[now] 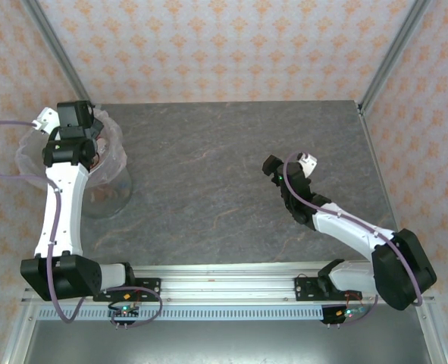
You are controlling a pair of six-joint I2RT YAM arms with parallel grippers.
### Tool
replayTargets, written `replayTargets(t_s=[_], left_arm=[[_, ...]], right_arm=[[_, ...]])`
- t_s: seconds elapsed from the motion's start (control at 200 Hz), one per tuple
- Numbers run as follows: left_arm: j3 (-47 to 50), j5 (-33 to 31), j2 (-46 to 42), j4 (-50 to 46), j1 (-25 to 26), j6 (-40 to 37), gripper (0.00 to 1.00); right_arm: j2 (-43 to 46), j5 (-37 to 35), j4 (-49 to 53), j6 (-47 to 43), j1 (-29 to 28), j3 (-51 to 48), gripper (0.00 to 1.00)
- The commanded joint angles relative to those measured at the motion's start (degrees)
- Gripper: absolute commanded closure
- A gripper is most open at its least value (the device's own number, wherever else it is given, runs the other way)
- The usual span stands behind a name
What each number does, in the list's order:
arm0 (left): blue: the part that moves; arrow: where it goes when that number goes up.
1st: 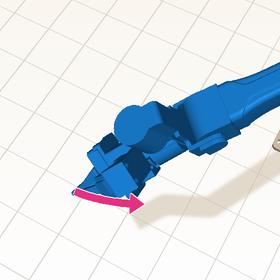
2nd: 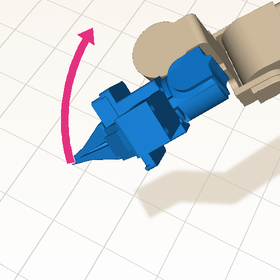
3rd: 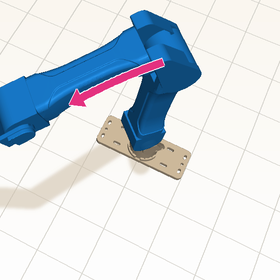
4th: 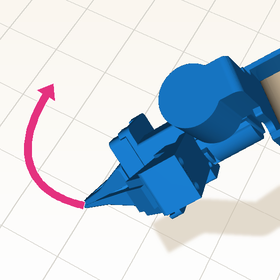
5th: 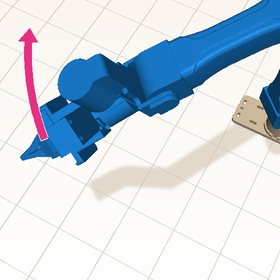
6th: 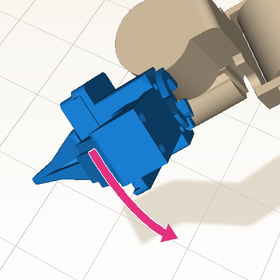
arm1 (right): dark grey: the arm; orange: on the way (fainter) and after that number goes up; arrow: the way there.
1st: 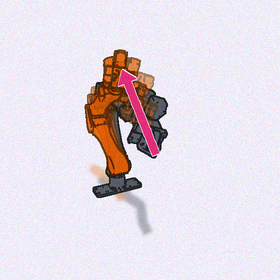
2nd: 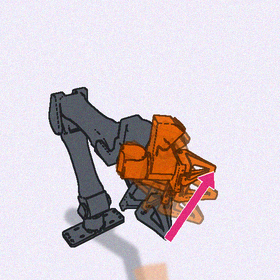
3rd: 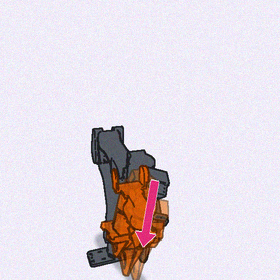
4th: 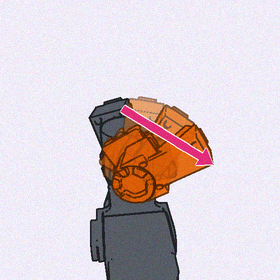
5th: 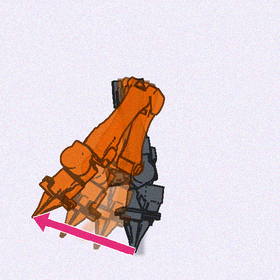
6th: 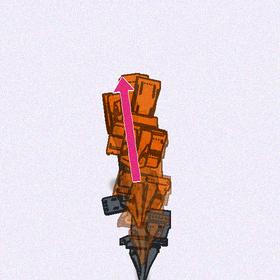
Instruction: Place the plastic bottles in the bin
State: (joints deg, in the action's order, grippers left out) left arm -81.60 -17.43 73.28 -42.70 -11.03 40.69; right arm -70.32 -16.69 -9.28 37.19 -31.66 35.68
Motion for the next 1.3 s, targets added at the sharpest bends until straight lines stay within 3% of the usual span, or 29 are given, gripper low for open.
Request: replayTargets(t_s=[0.0,0.205,0.37,0.435,0.601,0.751,0.896,1.061,1.296], left_arm=[[-1.42,2.19,-4.01,0.67,-0.46,-0.04,0.0],[2.03,10.28,-10.95,7.46,-0.48,-7.29,0.0],[7.23,26.59,-15.95,17.02,-0.03,-14.5,0.0],[8.85,29.81,-16.56,19.18,1.38,-17.16,0.0],[15.28,28.45,-16.05,25.53,10.68,-27.67,0.0],[22.08,31.01,-13.52,34.79,15.24,-32.25,0.0],[29.52,32.35,-10.27,42.98,15.77,-36.59,0.0],[35.21,31.24,-5.57,46.73,15.7,-39.4,0.0],[39.85,26.84,4.52,50.6,15.37,-40.68,0.0]], right_arm=[[-0.59,-1.19,-0.63,-1.38,0.29,1.28,0.01],[0.26,-4.1,-1.62,-4.44,0.5,2.21,0.01],[0.93,-6.95,-2.83,-6.44,0.92,2.2,0.01],[1.38,-8.18,-3.3,-7.59,1.27,2.04,0.01],[4.61,-11.46,-5.15,-13.9,1.72,0.99,0.01],[8.51,-15.4,-4.26,-19.51,2.44,-0.53,0.01],[13.12,-16.01,-3.48,-22.53,5.93,-4.09,0.01],[17.01,-11.98,-2.93,-22.75,14.48,-8.96,0.01],[12.25,-7.61,-4.67,-25.2,23.63,-11.28,0.01]])
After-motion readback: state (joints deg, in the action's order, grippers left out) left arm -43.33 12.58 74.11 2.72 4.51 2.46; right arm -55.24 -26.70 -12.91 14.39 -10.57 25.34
